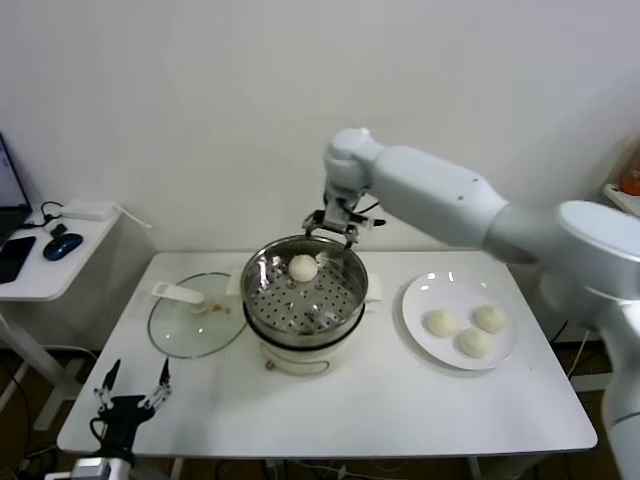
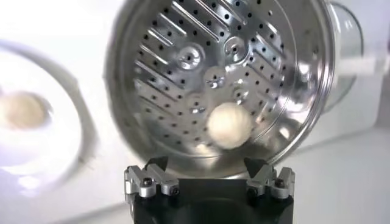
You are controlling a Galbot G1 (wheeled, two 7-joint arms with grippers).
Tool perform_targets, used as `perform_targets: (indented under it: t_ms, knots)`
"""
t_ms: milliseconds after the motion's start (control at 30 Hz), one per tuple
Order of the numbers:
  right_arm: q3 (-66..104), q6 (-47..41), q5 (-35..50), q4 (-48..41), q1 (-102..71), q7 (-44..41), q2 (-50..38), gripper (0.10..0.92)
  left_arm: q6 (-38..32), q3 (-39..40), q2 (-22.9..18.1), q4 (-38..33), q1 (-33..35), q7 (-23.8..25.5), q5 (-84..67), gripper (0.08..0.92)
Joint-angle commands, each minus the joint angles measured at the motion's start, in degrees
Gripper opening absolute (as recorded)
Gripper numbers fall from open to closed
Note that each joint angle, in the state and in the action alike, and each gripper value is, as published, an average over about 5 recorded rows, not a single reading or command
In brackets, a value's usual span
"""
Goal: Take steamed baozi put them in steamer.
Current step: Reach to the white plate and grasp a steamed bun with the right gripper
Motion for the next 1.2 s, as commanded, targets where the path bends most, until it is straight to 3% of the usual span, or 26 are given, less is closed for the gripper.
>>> perform_targets:
  t_ms: [33,267,567,1200]
  knots:
    - [-10.6,-20.6,32.0,5.6,7.9,-0.9,-17.4,0.823,0.1,0.3,-0.1,-0.8,-0.3,0.0,0.1,0.823]
    - [-8.8,-26.7,34.7,1.8,2.9,0.8,-24.9,0.823,-0.1,0.7,-0.3,-0.5,-0.4,0.0,0.1,0.823]
    - [-3.3,-25.5,22.3,-1.9,-8.5,1.0,-28.7,0.823,0.0,0.6,-0.4,-0.8,-0.4,0.1,0.1,0.823]
    - [9.8,-23.3,10.7,-13.2,-25.3,2.5,-18.6,0.823,-0.1,-0.1,-0.4,-0.2,0.2,0.0,0.0,0.823]
